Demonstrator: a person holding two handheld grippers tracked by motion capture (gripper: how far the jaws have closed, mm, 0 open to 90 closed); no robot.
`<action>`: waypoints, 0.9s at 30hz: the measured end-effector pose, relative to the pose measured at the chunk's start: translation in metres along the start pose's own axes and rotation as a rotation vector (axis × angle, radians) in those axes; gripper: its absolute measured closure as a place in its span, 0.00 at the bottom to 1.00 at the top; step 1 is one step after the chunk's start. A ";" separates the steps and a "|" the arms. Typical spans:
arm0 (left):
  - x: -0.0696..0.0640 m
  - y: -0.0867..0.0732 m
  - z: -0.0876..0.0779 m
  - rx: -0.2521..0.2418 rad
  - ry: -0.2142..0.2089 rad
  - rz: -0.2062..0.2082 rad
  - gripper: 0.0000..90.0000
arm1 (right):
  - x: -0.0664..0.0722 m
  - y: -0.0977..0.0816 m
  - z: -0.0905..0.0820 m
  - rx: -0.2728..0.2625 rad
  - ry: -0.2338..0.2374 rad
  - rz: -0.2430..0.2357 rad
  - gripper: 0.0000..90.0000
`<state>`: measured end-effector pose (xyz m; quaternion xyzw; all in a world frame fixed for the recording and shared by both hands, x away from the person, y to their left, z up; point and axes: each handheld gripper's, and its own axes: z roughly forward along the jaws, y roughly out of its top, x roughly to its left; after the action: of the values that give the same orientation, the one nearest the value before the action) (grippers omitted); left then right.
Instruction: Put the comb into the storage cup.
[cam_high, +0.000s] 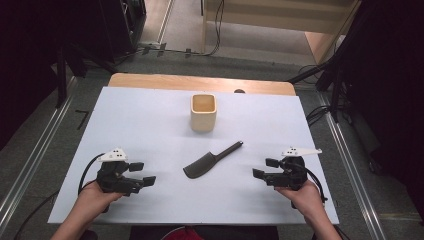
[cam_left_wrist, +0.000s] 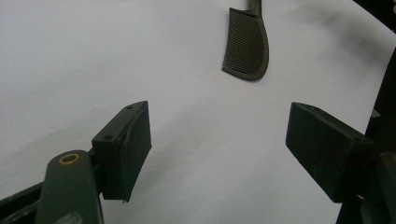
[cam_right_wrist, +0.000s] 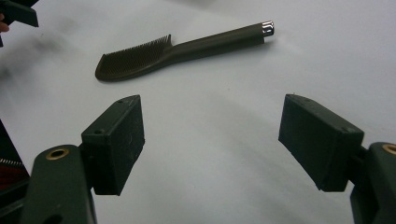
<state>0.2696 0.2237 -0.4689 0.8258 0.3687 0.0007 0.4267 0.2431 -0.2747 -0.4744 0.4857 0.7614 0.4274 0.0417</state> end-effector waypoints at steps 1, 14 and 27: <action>0.000 0.000 0.000 -0.003 0.000 -0.002 0.26 | 0.000 0.001 0.000 0.001 -0.002 0.002 0.23; 0.000 0.001 -0.001 0.000 0.004 0.003 0.27 | 0.007 0.024 0.014 0.000 -0.007 -0.016 0.22; 0.000 0.001 -0.001 -0.002 0.000 0.003 0.27 | 0.007 0.043 0.022 0.004 -0.009 -0.036 0.22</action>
<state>0.2701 0.2241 -0.4681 0.8260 0.3672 0.0016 0.4276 0.2805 -0.2486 -0.4559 0.4740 0.7705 0.4230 0.0517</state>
